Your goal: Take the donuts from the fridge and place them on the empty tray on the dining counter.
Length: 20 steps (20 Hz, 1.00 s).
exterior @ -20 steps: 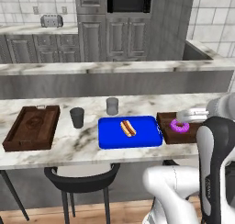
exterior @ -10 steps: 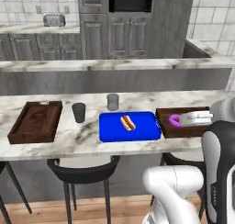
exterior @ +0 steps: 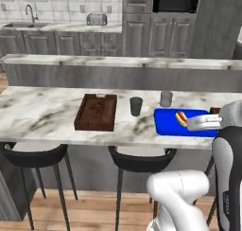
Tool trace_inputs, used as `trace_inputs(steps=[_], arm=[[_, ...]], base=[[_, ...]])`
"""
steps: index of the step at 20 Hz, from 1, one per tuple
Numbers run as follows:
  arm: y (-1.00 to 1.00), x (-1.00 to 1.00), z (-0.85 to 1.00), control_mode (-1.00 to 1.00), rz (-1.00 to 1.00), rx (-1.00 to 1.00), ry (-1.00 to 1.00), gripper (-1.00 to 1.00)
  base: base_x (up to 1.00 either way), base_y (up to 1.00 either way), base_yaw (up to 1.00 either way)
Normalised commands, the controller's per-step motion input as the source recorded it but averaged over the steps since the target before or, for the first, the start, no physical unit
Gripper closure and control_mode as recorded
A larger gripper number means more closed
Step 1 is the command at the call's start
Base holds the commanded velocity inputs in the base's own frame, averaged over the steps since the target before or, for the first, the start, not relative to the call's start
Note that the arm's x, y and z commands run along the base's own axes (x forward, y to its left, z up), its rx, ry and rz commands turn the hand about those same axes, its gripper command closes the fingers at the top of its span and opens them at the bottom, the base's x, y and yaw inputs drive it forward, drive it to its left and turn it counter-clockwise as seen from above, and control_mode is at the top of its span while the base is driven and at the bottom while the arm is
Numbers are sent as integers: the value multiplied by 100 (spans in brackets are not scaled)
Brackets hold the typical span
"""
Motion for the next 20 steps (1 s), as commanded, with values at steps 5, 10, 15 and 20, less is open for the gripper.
trace_inputs(steps=[5,10,15,20], arm=[[0,0,0,100,0,0,0,-100],[0,0,0,100,0,0,0,-100],[0,0,0,100,0,0,0,-100],[0,0,0,100,0,0,0,-100]], base=[[53,100,4],[56,100,2],[48,100,5],[43,100,17]])
